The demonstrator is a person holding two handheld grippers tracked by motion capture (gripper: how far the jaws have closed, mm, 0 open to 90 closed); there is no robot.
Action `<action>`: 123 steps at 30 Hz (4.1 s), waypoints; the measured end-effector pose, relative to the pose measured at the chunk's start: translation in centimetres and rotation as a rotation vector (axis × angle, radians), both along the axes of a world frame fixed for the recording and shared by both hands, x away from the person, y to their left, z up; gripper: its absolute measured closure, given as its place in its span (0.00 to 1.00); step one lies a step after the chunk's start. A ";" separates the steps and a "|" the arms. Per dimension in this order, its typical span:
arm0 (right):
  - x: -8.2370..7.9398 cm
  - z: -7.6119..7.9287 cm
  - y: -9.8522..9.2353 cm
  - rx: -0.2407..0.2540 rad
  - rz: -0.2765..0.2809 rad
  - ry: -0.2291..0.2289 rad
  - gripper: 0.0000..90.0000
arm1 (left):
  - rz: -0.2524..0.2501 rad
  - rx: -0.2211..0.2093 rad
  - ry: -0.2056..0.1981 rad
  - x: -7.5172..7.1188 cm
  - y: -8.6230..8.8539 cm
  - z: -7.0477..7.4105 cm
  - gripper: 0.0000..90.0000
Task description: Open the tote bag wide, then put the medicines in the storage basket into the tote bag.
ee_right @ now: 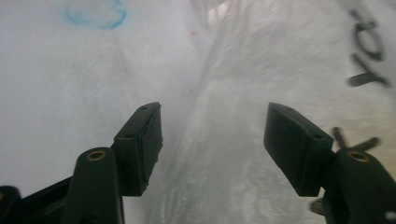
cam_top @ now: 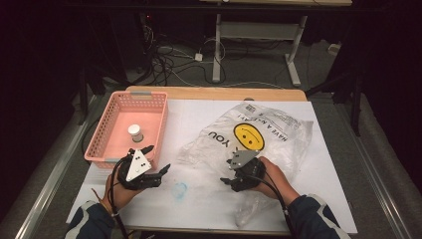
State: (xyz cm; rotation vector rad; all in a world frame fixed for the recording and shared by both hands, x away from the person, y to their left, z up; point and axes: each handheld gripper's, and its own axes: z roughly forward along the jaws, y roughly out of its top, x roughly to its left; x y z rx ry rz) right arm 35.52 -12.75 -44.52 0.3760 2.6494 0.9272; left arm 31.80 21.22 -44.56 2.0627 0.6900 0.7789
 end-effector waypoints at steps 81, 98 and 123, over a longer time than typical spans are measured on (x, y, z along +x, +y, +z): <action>0.4 9.2 -3.9 0.330 -0.172 -0.282 1.00 | 0.286 0.089 0.323 13.9 7.1 3.4 0.24; 0.4 8.2 -3.5 0.300 -0.155 -0.268 1.00 | 0.310 0.169 0.532 17.0 7.7 0.4 0.47; 0.2 9.5 -4.7 0.366 -0.212 -0.315 1.00 | 0.186 -0.011 0.106 11.1 5.0 6.2 0.54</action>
